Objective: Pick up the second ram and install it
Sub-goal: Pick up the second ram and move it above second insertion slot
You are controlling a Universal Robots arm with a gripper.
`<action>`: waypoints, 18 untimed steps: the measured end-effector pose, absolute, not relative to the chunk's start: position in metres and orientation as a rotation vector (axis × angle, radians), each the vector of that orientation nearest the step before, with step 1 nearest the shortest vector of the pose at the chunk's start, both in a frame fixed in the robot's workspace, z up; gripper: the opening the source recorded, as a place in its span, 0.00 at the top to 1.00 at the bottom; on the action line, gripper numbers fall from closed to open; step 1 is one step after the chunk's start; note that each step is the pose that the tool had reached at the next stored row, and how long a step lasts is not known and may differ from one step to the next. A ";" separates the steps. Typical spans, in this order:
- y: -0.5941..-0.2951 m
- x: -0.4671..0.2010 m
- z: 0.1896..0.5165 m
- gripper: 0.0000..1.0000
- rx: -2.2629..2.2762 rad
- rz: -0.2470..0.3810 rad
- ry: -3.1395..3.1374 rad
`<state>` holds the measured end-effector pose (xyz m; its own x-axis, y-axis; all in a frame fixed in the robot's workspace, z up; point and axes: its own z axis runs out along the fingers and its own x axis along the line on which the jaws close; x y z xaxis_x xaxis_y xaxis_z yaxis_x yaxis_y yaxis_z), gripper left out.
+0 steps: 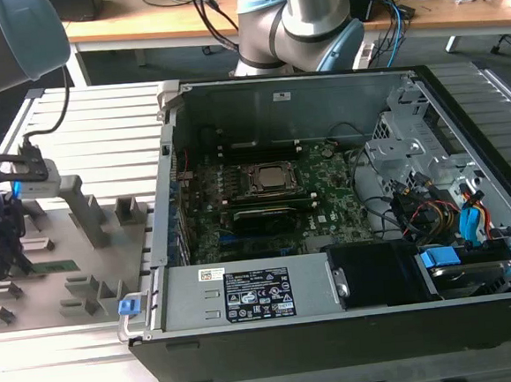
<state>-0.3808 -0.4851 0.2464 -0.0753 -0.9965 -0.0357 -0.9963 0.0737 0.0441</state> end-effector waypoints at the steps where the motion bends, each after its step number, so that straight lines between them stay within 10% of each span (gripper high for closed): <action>1: -0.485 -0.381 0.247 0.86 2.134 -0.089 -2.299; 18: -0.485 -0.381 0.285 0.86 2.134 -0.089 -2.299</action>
<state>-0.3808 -0.4851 0.2854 -0.0753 -0.9965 -0.0358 -0.9963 0.0737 0.0441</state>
